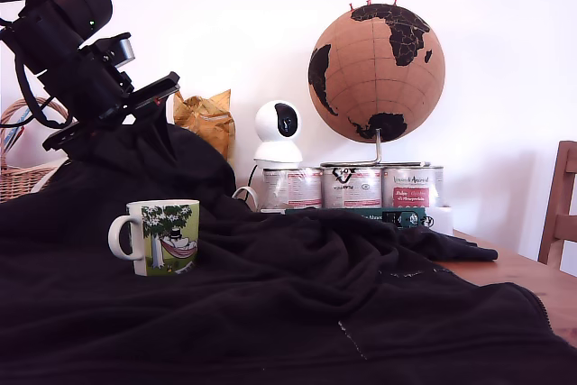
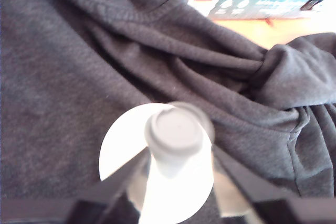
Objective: Pick the grey coffee capsule and place it inside the green coffee cup
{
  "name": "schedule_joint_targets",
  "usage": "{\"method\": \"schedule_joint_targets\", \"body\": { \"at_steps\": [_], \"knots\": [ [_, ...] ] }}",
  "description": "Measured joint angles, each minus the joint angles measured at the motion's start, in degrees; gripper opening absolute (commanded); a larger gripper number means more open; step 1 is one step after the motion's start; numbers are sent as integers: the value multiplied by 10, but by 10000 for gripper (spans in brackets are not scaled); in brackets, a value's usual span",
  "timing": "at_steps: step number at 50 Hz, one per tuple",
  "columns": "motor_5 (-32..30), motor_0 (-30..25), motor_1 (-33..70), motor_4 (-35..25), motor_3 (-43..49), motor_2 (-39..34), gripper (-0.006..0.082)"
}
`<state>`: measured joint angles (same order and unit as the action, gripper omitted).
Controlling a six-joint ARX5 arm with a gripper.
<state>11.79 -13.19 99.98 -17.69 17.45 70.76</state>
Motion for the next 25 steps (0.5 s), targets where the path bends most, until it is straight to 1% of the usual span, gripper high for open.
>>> {"method": "schedule_joint_targets", "body": {
  "at_steps": [4,7,10,16,18,21,25],
  "knots": [
    [0,0,0,0,1,0,538],
    [-2,0,0,0,5,1,483],
    [-3,0,0,0,14,4,408],
    [-15,0,-2,3,31,19,162],
    [-24,0,-6,8,34,19,98],
    [-32,0,-17,19,41,19,39],
    [-53,0,-37,48,52,19,-5]
  ]
}}
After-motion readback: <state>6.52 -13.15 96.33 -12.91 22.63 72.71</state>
